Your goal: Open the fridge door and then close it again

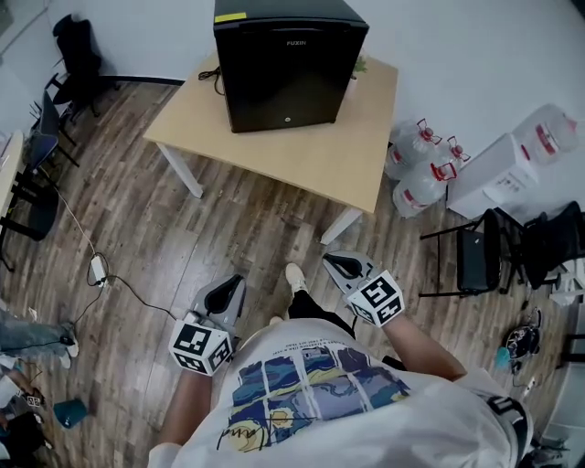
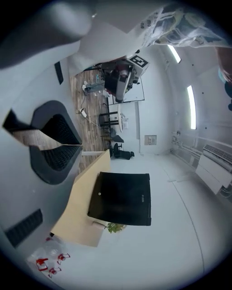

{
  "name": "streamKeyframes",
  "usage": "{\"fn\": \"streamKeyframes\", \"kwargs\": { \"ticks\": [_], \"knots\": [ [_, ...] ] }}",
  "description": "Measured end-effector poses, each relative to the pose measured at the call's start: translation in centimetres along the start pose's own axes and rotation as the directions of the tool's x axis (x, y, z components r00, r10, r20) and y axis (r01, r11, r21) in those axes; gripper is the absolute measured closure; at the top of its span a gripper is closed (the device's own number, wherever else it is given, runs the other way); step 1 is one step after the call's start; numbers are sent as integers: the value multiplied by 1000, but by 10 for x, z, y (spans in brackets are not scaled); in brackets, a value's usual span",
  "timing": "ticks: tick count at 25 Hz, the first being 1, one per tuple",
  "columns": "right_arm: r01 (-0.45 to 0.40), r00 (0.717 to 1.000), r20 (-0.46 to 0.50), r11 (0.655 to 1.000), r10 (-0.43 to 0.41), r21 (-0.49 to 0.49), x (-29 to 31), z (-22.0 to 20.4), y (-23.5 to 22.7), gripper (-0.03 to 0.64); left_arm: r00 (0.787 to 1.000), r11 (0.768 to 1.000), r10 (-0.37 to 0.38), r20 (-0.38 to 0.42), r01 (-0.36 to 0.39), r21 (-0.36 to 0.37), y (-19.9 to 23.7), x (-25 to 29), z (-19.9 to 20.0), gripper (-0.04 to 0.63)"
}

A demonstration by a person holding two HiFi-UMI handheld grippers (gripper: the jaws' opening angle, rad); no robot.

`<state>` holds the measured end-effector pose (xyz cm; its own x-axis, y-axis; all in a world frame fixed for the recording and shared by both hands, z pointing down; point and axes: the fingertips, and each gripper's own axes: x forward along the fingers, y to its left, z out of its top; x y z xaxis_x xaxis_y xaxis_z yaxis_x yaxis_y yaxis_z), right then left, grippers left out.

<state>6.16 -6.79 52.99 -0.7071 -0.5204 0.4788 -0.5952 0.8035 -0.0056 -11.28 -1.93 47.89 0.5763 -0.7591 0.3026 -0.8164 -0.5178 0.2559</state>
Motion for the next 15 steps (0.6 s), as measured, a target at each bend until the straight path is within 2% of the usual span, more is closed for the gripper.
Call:
{"fn": "streamKeyframes", "kwargs": {
  "ticks": [8,15],
  "knots": [
    [-8,1000,30,1000,8,-6,-20,-4,27,601,999,999,-32,8,32,10,-25,-6,-11,565],
    [-36,997,62,999,38,-32,-31,6,39,603,1000,1000,0,17,0,-1,-30,-16,-18,565]
  ]
}}
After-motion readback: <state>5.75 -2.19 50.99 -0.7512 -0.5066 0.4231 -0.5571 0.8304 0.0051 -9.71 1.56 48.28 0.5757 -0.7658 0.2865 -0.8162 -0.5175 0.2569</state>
